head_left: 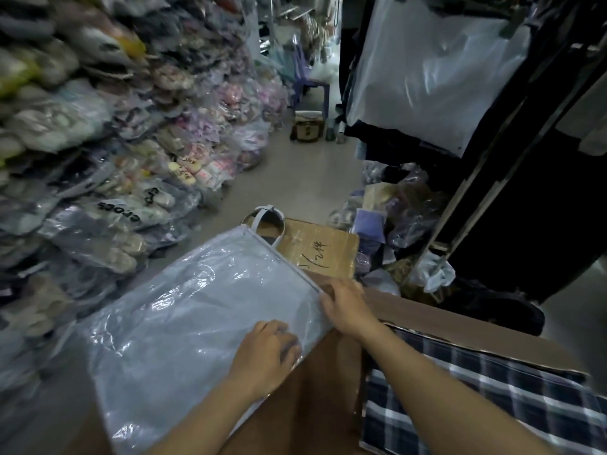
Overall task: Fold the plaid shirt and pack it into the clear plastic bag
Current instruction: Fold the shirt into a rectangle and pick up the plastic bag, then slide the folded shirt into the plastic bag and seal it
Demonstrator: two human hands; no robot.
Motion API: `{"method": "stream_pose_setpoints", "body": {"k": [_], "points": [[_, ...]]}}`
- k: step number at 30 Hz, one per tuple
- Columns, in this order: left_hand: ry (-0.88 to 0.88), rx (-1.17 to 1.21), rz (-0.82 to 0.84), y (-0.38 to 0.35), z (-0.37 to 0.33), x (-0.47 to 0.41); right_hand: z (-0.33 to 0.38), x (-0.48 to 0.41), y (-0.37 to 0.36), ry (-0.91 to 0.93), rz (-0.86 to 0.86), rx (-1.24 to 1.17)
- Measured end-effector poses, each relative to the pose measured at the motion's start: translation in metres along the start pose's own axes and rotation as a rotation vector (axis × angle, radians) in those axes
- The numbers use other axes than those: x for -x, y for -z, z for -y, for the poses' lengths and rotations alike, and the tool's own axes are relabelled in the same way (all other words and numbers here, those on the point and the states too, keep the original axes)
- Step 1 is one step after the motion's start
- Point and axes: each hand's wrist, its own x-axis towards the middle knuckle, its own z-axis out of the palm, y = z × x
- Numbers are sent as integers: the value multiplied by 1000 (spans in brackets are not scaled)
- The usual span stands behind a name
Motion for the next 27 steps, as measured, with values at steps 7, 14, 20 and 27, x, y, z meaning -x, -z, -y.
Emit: {"method": "stream_pose_setpoints", "body": {"k": [7, 14, 20, 27], "points": [[117, 195, 20, 13, 6, -15, 16, -38, -19, -109, 6, 21], [345, 539, -28, 23, -4, -47, 20, -33, -17, -262, 115, -288], [514, 778, -151, 48, -27, -69, 24, 1, -14, -63, 82, -299], [456, 480, -140, 56, -39, -75, 30, 34, -8, -118, 204, -587]]}}
